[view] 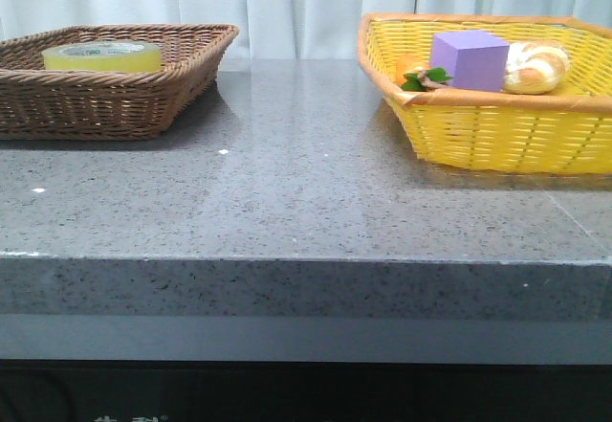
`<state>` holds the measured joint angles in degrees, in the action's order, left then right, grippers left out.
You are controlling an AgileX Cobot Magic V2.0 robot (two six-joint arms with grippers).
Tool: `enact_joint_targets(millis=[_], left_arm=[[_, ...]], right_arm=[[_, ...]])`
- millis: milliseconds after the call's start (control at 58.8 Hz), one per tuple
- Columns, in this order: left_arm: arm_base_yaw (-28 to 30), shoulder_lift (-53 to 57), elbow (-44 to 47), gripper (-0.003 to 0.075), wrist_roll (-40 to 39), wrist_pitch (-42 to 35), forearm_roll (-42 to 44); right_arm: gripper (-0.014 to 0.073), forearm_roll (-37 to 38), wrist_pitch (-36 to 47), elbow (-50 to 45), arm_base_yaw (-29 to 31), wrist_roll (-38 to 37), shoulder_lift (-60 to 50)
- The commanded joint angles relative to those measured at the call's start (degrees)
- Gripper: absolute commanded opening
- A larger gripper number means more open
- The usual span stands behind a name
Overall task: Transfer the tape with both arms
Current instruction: 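Release the tape roll and raise the left gripper away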
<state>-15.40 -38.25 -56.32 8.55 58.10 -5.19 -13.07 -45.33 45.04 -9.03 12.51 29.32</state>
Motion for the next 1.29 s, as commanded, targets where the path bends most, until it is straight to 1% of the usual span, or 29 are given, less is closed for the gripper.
enact_joint_targets(millis=[0,102,221,374,425,476,493,510,561,646,714,748,1207,1275], left_arm=[[0.0,3.4,1.4,0.0369,-2.9,-5.7,1.8],[0.0,6.8,3.6,0.0369,-8.1,-5.7,6.0],[0.0,9.3,5.0,0.0369,-13.2,-5.8,8.8],[0.0,10.1,5.5,0.0369,-13.7,-5.8,8.7],[0.0,10.1,5.5,0.0363,-13.7,-5.9,8.7],[0.0,10.1,5.5,0.0337,-13.7,-5.9,8.7],[0.0,10.1,5.5,0.0318,-13.7,-5.9,8.7],[0.0,10.1,5.5,0.0288,-13.7,-5.9,8.7],[0.0,10.1,5.5,0.0206,-13.7,-6.0,8.7],[0.0,10.1,5.5,0.0092,-13.7,-6.4,8.7],[0.0,10.1,5.5,0.0006,-13.7,-6.4,8.7],[0.0,10.1,5.5,-0.0022,-13.7,-6.2,8.7],[0.0,10.1,5.5,-0.0020,-13.7,-5.7,8.4],[0.0,11.0,6.4,-0.0020,-13.7,-6.6,8.2]], right_arm=[[0.0465,3.7,1.3,1.8,0.4,-3.0,0.3],[0.0465,8.8,-2.1,2.4,0.4,-8.2,0.3],[0.0465,11.1,-4.4,2.6,0.4,-13.6,0.3],[0.0463,11.2,-4.1,2.6,0.4,-13.8,0.3],[0.0441,11.3,-4.0,2.6,0.4,-13.8,0.3],[0.0383,11.3,-4.0,2.6,0.4,-13.8,0.3],[0.0349,11.3,-4.0,2.6,0.4,-13.8,0.3],[0.0286,11.3,-4.1,2.6,0.4,-13.8,0.3],[0.0178,11.3,-4.2,2.6,0.4,-13.8,0.3],[0.0028,11.3,-4.2,2.6,0.4,-13.8,0.3],[-0.0072,11.3,-4.2,2.6,0.4,-13.8,0.3],[-0.0064,11.3,-4.2,2.5,0.4,-13.8,0.3],[-0.0069,11.2,-5.0,2.4,0.4,-13.8,0.3],[-0.0069,11.2,-5.0,2.4,0.4,-13.8,0.3]])
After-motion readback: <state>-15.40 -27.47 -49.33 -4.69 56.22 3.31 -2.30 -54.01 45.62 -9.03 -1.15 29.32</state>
